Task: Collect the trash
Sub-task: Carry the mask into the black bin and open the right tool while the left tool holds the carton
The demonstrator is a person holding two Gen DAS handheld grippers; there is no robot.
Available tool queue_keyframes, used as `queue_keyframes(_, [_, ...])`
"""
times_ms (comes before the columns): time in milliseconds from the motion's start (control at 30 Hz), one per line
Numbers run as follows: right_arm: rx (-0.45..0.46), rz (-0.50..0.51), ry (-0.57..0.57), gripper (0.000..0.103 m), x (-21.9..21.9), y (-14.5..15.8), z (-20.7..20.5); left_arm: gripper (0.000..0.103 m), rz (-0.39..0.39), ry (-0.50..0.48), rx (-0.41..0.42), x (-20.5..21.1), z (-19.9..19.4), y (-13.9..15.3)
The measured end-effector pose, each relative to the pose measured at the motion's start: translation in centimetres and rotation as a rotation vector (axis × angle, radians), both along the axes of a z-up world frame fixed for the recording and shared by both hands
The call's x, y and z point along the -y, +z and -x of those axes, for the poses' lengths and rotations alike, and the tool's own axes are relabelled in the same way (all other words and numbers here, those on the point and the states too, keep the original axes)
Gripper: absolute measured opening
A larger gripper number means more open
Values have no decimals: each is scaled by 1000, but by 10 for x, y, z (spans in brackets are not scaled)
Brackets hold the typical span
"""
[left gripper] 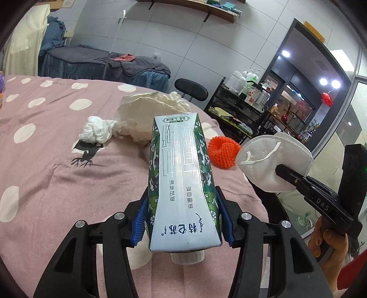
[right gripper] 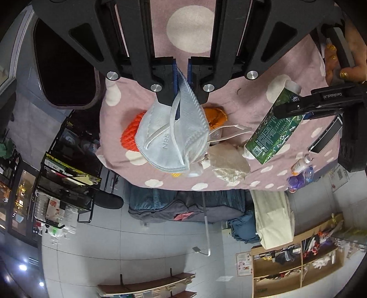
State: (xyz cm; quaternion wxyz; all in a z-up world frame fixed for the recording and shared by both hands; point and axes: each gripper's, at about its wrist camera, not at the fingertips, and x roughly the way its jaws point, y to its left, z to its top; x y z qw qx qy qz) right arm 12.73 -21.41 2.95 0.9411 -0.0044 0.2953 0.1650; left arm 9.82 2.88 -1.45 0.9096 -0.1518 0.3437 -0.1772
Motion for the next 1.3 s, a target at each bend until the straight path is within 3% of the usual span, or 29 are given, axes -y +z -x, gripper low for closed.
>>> queue_keyframes(233, [8,-47,-155,7,49,-4,14,52,-9,-107,43,44,-7,10])
queue_keyframes(467, [-29,-43,-369,7,108,-28,14,52,-17,-219,72,94,-19,16])
queue_keyframes(700, [-159,-25,-536,7,165,-81,-4,52,-28,-319,69,137,-30,16])
queue_keyframes(1000, [-347,-73,-649,8,212,-157,-32,52,-41,-415,59,181,-35,16])
queue_keyframes(1067, [-373,-86,-661,16,216,-167,-36,52,-40,-431,53,187,-35,15])
queue_keyframes(1133, [-381,-76,-670,35,217,-174,-37,52,-44,-440,52,194,-35,15])
queue_keyframes(1200, [-374,-84,-693,62,216,-176,-33,52,-43,-453,46,199,-35,15])
queue_keyframes(1300, [-357,-96,-711,70,217,-175,-27,52,-47,-471,40,207,-36,14])
